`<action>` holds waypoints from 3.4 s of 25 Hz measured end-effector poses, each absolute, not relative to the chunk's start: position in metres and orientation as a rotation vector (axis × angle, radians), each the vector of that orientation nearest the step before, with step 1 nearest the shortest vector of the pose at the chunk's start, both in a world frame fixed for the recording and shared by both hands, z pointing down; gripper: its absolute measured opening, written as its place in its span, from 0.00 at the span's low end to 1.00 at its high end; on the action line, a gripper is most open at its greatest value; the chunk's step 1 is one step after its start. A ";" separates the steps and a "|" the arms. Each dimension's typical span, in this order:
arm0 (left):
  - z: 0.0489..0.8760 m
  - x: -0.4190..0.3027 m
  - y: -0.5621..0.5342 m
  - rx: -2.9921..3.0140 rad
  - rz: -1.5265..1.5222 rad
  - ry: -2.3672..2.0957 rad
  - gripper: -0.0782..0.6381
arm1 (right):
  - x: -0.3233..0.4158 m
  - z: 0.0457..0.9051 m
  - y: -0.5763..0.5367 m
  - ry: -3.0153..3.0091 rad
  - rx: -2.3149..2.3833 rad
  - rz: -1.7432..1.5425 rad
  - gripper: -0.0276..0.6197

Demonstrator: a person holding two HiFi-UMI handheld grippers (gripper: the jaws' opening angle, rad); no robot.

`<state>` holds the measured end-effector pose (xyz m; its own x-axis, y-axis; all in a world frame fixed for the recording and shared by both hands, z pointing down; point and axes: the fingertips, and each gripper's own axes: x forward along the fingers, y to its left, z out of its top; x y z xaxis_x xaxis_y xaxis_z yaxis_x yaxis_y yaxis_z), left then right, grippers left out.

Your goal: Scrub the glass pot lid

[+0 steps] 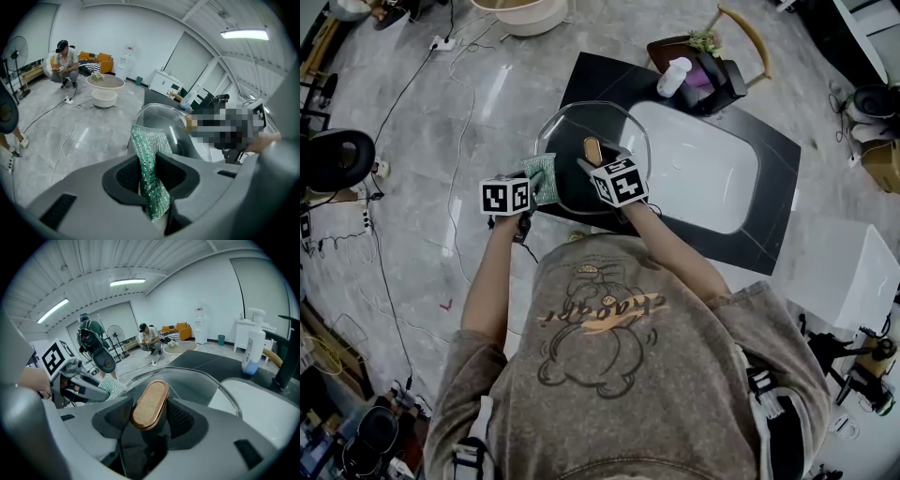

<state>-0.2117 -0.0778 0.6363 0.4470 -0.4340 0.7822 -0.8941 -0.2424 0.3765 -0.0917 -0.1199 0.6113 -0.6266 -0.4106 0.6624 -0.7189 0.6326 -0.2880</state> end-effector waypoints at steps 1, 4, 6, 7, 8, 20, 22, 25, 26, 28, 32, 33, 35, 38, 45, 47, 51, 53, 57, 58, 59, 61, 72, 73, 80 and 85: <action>0.635 -0.213 -0.082 1.851 0.685 -1.132 0.24 | -0.092 0.611 -0.120 -2.302 0.883 0.737 0.42; 0.636 -0.220 -0.093 1.832 0.693 -1.166 0.24 | -0.092 0.611 -0.120 -2.302 0.888 0.737 0.42; 0.638 -0.226 -0.102 1.812 0.687 -1.191 0.24 | -0.093 0.611 -0.120 -2.303 0.888 0.739 0.41; 0.639 -0.228 -0.106 1.802 0.683 -1.200 0.24 | -0.093 0.612 -0.120 -2.303 0.887 0.739 0.41; 0.640 -0.230 -0.110 1.793 0.680 -1.204 0.24 | -0.093 0.612 -0.120 -2.303 0.887 0.737 0.41; 0.642 -0.237 -0.156 1.775 0.739 -1.216 0.24 | -0.093 0.613 -0.121 -2.296 0.899 0.726 0.41; 0.641 -0.235 -0.163 1.780 0.751 -1.208 0.24 | -0.093 0.613 -0.120 -2.295 0.902 0.726 0.41; 0.640 -0.230 -0.175 1.793 0.769 -1.199 0.24 | -0.094 0.614 -0.121 -2.295 0.907 0.726 0.41; 0.640 -0.228 -0.179 1.797 0.776 -1.197 0.24 | -0.094 0.614 -0.121 -2.294 0.908 0.725 0.41; 0.640 -0.225 -0.186 1.804 0.790 -1.194 0.24 | -0.094 0.614 -0.122 -2.292 0.909 0.724 0.41; 0.640 -0.218 -0.198 1.815 0.808 -1.179 0.24 | -0.094 0.614 -0.122 -2.292 0.911 0.726 0.41; 0.640 -0.216 -0.202 1.818 0.812 -1.173 0.24 | -0.093 0.615 -0.122 -2.292 0.912 0.728 0.41; 0.641 -0.210 -0.210 1.829 0.830 -1.159 0.24 | -0.092 0.615 -0.122 -2.292 0.915 0.729 0.41; 0.641 -0.201 -0.221 1.852 0.872 -1.129 0.24 | -0.092 0.615 -0.122 -2.293 0.916 0.731 0.41; 0.641 -0.176 -0.249 1.937 0.991 -1.042 0.24 | -0.092 0.614 -0.123 -2.294 0.914 0.735 0.41; 0.642 -0.169 -0.254 1.959 1.023 -1.009 0.24 | -0.092 0.615 -0.123 -2.294 0.915 0.735 0.41; 0.642 -0.151 -0.266 1.994 1.064 -0.958 0.24 | -0.092 0.616 -0.124 -2.297 0.918 0.733 0.41; 0.642 -0.142 -0.269 2.015 1.085 -0.937 0.24 | -0.092 0.616 -0.124 -2.300 0.920 0.734 0.41; 0.640 -0.120 -0.273 2.063 1.116 -0.876 0.24 | -0.092 0.618 -0.123 -2.292 0.914 0.740 0.41; 0.640 -0.114 -0.273 2.071 1.117 -0.861 0.24 | -0.092 0.618 -0.123 -2.292 0.912 0.742 0.41; 0.641 -0.108 -0.274 2.079 1.119 -0.846 0.24 | -0.092 0.618 -0.123 -2.292 0.909 0.746 0.41; 0.641 -0.094 -0.274 2.099 1.131 -0.814 0.24 | -0.091 0.618 -0.122 -2.294 0.903 0.754 0.41; 0.639 -0.016 -0.258 2.284 1.289 -0.497 0.24 | -0.091 0.618 -0.122 -2.300 0.895 0.755 0.41; 0.639 -0.009 -0.254 2.303 1.302 -0.454 0.24 | -0.091 0.619 -0.122 -2.300 0.893 0.755 0.41; 0.640 0.032 -0.232 2.437 1.417 -0.243 0.24 | -0.089 0.620 -0.123 -2.293 0.893 0.748 0.41; 0.642 0.047 -0.219 2.489 1.461 -0.124 0.24 | -0.090 0.619 -0.123 -2.290 0.893 0.748 0.41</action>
<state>0.0475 -0.2190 0.6425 0.4931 0.0536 0.8683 -0.1996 -0.9645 0.1728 -0.0897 -0.1230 0.6192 -0.6179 -0.4125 0.6693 -0.7281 0.6216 -0.2890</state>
